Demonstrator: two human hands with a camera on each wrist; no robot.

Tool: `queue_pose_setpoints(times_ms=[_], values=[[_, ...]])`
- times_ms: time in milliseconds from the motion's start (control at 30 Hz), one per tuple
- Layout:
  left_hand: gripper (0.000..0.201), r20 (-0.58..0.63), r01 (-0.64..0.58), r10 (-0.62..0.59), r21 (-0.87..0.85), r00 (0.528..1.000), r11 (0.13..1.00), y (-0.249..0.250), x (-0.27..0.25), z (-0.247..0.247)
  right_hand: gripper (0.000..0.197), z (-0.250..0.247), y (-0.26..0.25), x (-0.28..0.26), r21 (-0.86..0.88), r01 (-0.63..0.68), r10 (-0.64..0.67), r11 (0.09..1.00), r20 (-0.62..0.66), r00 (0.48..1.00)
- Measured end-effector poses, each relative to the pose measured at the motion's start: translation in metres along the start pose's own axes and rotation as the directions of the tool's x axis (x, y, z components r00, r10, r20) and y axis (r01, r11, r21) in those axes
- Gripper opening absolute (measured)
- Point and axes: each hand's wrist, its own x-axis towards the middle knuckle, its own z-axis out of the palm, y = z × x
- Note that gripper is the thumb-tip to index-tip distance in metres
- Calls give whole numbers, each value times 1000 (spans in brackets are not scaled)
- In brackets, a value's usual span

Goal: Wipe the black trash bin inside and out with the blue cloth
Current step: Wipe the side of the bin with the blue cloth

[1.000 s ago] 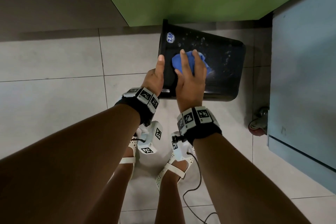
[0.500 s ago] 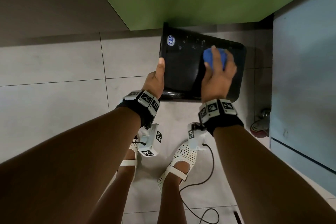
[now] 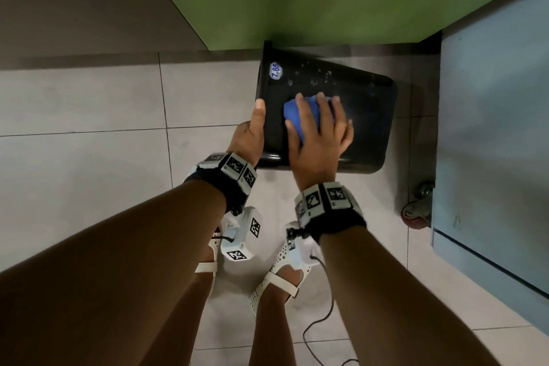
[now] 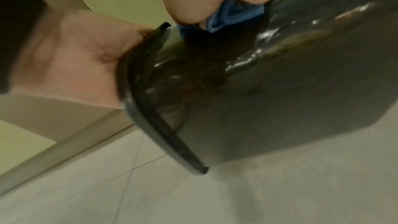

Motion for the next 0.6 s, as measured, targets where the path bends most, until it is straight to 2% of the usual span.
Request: queue_pose_setpoints(times_ms=[67,167,233,300,367,433,500,600], values=[[55,5,-2,2,19,1000,1000,2,-1,-1,44,-9,16,14,-18,-29,30,999,36,999],[55,4,-18,18,30,1000,999,2,-3,-1,46,-27,45,23,39,-236,232,971,78,969],[54,-2,-18,18,30,1000,999,1,-3,0,46,-34,58,20,54,-321,320,945,26,947],[54,-4,-24,25,31,1000,999,0,-2,-1,46,-35,59,13,73,-342,346,937,-50,937],[55,3,-24,24,20,1000,1000,-2,-1,-1,46,-30,50,5,87,-360,365,929,-57,929],[55,-4,-20,20,19,1000,1000,-2,0,-1,46,-24,34,-1,132,-305,308,943,-4,951],[56,-8,-18,18,24,1000,1000,0,-1,0,45,-17,22,-7,140,-147,143,979,35,989],[57,-8,-14,15,31,1000,999,0,-1,-1,43,-14,28,-5,83,-27,21,996,64,998]])
